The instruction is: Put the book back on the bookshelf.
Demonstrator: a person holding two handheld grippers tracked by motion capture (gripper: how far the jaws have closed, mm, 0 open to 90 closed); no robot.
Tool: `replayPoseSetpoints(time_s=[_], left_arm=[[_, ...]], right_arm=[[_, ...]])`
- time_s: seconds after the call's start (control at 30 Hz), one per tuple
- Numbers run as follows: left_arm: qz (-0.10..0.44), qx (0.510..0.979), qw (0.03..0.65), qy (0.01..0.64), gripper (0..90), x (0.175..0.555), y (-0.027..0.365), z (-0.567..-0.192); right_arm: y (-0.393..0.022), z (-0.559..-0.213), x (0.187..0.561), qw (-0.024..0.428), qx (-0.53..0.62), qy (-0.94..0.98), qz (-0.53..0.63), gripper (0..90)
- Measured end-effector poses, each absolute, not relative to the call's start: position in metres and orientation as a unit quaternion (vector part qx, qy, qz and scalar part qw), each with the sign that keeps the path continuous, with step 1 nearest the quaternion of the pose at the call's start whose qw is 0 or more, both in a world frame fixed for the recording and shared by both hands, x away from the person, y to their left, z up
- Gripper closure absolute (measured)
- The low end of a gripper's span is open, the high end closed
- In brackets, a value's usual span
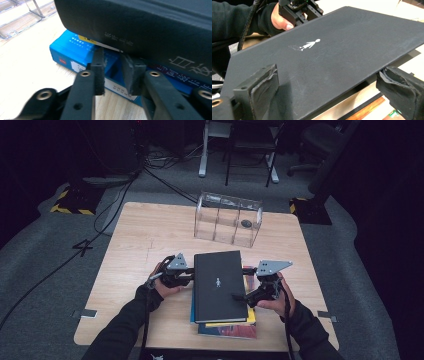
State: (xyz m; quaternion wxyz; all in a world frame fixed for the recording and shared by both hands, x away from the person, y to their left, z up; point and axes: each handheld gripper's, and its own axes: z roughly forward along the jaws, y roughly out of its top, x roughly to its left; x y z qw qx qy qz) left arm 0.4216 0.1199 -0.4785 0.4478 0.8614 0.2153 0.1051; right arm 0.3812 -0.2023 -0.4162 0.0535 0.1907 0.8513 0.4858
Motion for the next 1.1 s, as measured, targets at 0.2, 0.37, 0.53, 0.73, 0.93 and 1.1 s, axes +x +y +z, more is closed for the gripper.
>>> replayPoseSetpoints(time_s=[0.2,0.37,0.53,0.73,0.93,1.1], left_arm=[[0.105,0.854,0.457,0.225,79.4,0.425,0.121,-0.476],[0.111,0.849,0.465,0.224,79.3,0.428,0.119,-0.470],[0.101,0.842,0.482,0.219,83.0,0.433,0.117,-0.465],[0.101,0.842,0.481,0.223,84.7,0.436,0.114,-0.465],[0.103,0.836,0.485,0.234,83.2,0.438,0.114,-0.465],[0.104,0.829,0.494,0.240,78.6,0.441,0.115,-0.459]], right_arm=[[-0.200,-0.413,0.387,0.053,0.178,0.854,0.486,6.3],[-0.202,-0.409,0.385,0.062,0.161,0.843,0.510,12.5],[-0.206,-0.399,0.381,0.082,0.141,0.829,0.536,19.5],[-0.205,-0.391,0.383,0.059,0.120,0.828,0.545,31.5],[-0.205,-0.392,0.383,0.056,0.113,0.827,0.548,33.7],[-0.205,-0.390,0.376,0.077,0.095,0.825,0.552,33.9]])
